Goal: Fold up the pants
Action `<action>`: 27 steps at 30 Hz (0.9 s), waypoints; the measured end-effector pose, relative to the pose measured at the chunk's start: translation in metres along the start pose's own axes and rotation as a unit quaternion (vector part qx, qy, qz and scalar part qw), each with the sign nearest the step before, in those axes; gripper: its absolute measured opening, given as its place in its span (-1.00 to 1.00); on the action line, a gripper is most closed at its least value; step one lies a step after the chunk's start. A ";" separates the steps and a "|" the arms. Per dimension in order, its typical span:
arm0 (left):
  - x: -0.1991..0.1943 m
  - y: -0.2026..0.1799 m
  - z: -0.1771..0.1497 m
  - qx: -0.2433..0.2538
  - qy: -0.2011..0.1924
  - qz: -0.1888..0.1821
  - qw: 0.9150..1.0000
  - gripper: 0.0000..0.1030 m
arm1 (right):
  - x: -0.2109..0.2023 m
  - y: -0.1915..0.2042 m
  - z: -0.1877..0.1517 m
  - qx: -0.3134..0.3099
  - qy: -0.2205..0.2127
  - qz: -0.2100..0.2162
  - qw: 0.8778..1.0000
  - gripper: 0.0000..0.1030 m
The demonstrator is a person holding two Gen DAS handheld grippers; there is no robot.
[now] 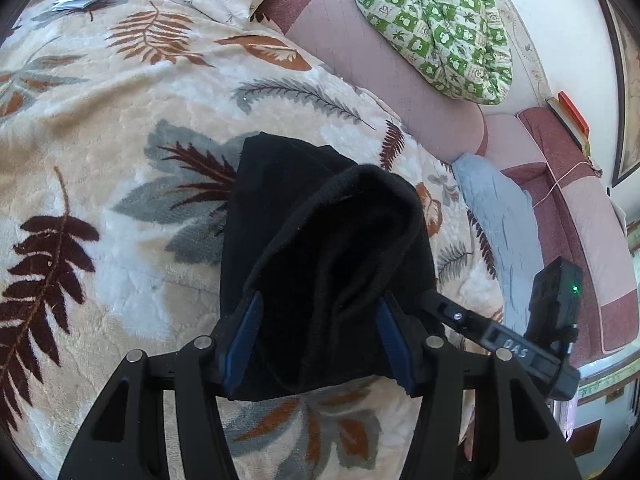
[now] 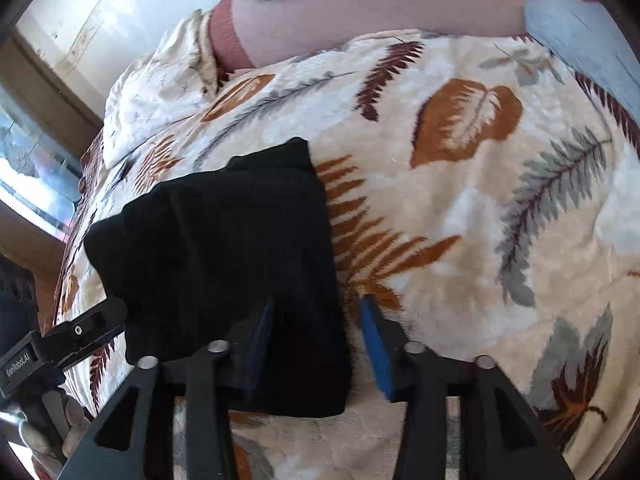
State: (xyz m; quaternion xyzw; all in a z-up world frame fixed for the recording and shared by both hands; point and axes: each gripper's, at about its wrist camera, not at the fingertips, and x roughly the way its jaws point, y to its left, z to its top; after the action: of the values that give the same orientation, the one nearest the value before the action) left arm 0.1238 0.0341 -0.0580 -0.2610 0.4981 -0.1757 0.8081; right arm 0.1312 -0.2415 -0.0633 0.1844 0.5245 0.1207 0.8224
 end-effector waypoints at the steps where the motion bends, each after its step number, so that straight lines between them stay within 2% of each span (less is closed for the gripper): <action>1: 0.000 0.001 -0.001 -0.002 -0.001 -0.001 1.000 0.10 | -0.006 0.002 0.002 -0.001 -0.002 0.005 1.000 0.17; 5: -0.003 0.005 -0.002 -0.012 -0.005 -0.017 1.000 0.10 | -0.042 0.044 0.017 -0.073 -0.062 0.008 0.995 0.22; 7: -0.002 0.005 -0.001 -0.010 -0.004 -0.016 1.000 0.10 | -0.048 0.071 0.025 -0.110 -0.069 0.023 0.991 0.22; 9: -0.004 0.008 -0.001 -0.014 -0.007 -0.018 1.000 0.10 | -0.040 0.096 0.030 -0.145 -0.050 0.034 0.988 0.19; 10: -0.005 0.010 -0.002 -0.016 -0.009 -0.022 1.000 0.10 | -0.031 0.108 0.032 -0.159 -0.034 0.039 0.986 0.11; 11: -0.007 0.012 -0.003 -0.018 -0.012 -0.025 0.999 0.10 | -0.018 0.123 0.034 -0.174 -0.011 0.046 0.984 -0.11; 13: -0.011 0.018 -0.006 -0.022 -0.018 -0.024 0.999 0.10 | 0.011 0.149 0.036 -0.198 0.028 0.036 0.979 -0.28; 19: -0.016 0.047 -0.017 -0.048 -0.018 -0.035 0.998 0.10 | 0.090 0.183 0.047 -0.185 0.109 0.016 0.976 -0.24; 22: -0.022 0.061 -0.020 -0.062 -0.018 -0.039 0.997 0.10 | 0.116 0.188 0.059 -0.171 0.128 0.001 0.977 -0.23; 24: -0.029 0.066 -0.019 -0.070 -0.022 -0.040 0.997 0.10 | 0.115 0.187 0.065 -0.161 0.140 0.009 0.977 -0.17; 27: -0.044 0.059 -0.012 -0.060 -0.043 -0.044 0.996 0.10 | 0.086 0.184 0.076 -0.150 0.115 0.036 0.981 -0.13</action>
State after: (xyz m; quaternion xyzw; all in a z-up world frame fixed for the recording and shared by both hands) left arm 0.0949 0.1025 -0.0660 -0.3380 0.4602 -0.1697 0.8032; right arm 0.2354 -0.0556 -0.0252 0.0628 0.5841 0.2482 0.7702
